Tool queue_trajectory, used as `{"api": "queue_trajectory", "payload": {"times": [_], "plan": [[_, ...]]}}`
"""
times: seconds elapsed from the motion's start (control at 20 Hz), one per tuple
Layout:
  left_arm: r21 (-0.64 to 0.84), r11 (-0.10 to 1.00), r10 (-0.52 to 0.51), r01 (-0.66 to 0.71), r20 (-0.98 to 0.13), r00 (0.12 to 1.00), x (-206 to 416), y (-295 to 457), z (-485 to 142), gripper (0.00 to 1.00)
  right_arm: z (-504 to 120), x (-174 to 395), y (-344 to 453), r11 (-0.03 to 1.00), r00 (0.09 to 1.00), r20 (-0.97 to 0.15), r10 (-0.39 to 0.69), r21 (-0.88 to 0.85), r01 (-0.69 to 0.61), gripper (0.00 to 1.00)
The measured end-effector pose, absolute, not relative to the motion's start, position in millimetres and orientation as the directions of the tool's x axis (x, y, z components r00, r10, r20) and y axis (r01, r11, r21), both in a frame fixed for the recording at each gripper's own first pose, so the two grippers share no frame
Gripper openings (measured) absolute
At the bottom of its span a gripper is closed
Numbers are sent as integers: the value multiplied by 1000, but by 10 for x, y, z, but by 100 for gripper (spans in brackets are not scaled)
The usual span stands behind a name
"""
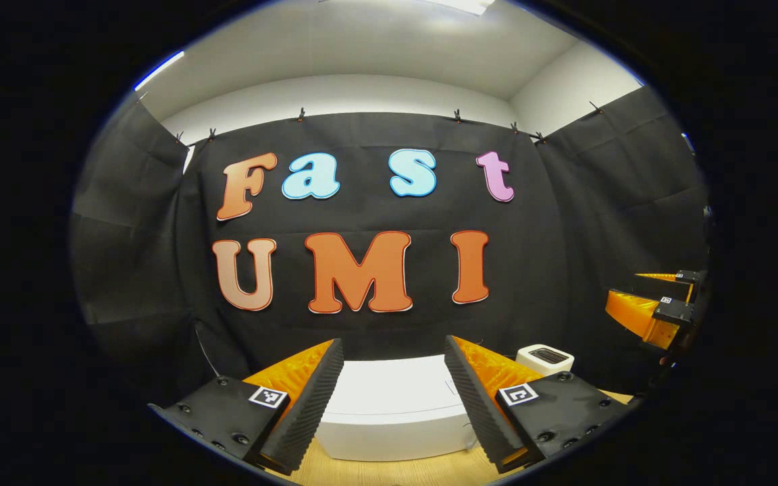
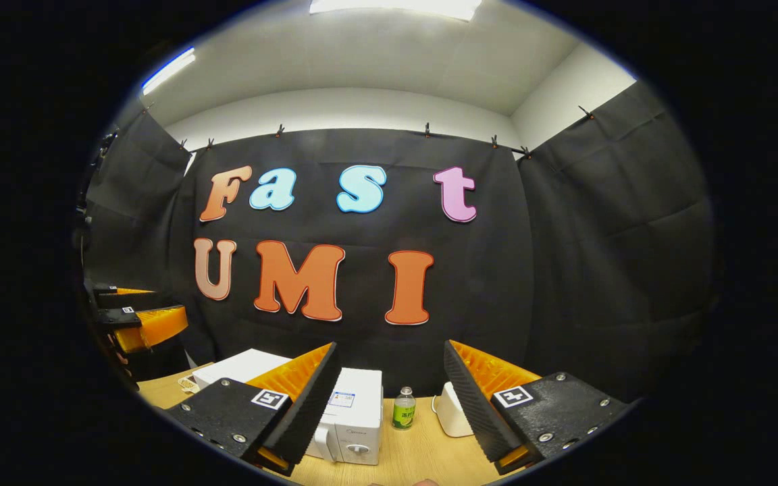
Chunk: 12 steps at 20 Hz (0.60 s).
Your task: Open the microwave oven with the left hand, put the food in, and close the microwave oven.
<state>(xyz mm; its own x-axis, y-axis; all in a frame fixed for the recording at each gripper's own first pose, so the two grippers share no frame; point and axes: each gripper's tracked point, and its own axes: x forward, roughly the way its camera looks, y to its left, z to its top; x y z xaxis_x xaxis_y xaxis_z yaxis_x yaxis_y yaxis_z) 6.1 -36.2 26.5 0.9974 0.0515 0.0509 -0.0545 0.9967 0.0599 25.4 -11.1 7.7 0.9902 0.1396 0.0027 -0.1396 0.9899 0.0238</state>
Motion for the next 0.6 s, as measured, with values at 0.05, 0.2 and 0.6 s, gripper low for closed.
{"api": "queue_trajectory", "payload": {"times": [0.05,0.2,0.6], "plan": [[62,996,52,-56,53,997,62,-359,281,100,84,248,-109,990,990,3,140,25,-140,95],[66,996,57,-61,56,997,62,-354,266,100,54,239,-106,989,990,-4,141,32,-141,94],[87,995,43,-46,37,998,47,-428,197,100,5,187,-157,991,991,-19,130,24,-129,95]]}}
